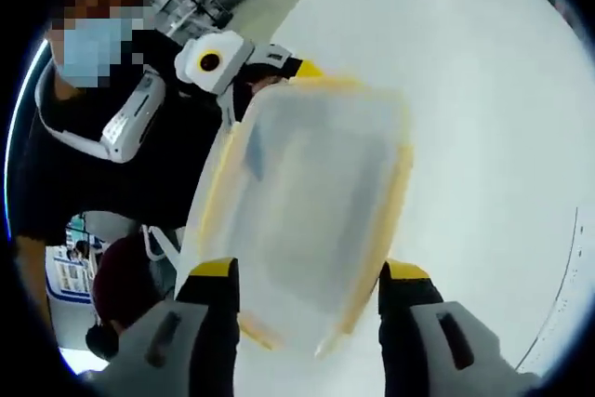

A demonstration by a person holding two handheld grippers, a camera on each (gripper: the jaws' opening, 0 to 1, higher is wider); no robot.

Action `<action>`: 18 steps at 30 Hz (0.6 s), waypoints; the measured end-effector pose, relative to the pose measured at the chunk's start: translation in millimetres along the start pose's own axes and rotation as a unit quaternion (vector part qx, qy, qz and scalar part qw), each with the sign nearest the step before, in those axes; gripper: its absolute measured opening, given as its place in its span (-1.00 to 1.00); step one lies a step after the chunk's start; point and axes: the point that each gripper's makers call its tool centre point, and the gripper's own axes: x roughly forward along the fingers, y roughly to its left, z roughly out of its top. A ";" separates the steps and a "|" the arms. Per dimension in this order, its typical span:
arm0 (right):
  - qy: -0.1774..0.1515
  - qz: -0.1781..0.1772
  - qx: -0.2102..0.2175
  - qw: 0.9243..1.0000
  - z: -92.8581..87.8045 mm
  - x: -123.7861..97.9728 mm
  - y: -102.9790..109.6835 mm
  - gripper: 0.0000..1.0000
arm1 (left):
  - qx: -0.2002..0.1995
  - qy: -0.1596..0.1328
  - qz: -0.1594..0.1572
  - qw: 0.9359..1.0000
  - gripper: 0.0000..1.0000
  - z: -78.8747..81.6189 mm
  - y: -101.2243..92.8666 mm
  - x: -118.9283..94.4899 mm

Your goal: Snap each plastic latch of the storage box into its locked position after aligning the lid with the box until every specified latch is closed and the lid sits flush.

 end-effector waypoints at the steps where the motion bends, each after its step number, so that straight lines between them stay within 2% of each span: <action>1: 0.001 -0.004 -0.013 1.000 1.3 0.0 0.7 0.17 | 0.000 0.000 0.000 1.000 0.39 0.0 0.0 -0.1; 6: -0.004 -0.019 -0.027 0.999 11.0 -1.6 -1.2 0.06 | 0.001 0.000 0.000 1.000 0.39 -0.1 0.2 -0.1; 11: -0.036 -0.043 -0.002 0.998 33.6 -5.4 -13.5 -0.13 | 0.002 0.000 0.000 1.000 0.39 -0.2 0.2 -0.1; 13: -0.050 -0.042 0.011 0.998 43.2 -5.9 -16.8 -0.13 | 0.002 0.000 0.000 1.000 0.39 -0.1 0.3 -0.1; 14: -0.058 -0.038 0.020 0.997 48.3 -5.1 -16.4 -0.09 | 0.000 -0.003 -0.019 1.000 0.39 0.4 -6.0 3.8; 16: -0.058 -0.034 0.030 0.997 53.7 -1.2 -15.5 -0.03 | 0.001 0.000 -0.010 1.000 0.39 -1.1 -1.7 4.5; 18: -0.039 -0.030 0.035 0.998 50.4 6.3 -13.7 -0.02 | 0.005 -0.006 -0.015 1.000 0.39 1.1 -3.1 5.9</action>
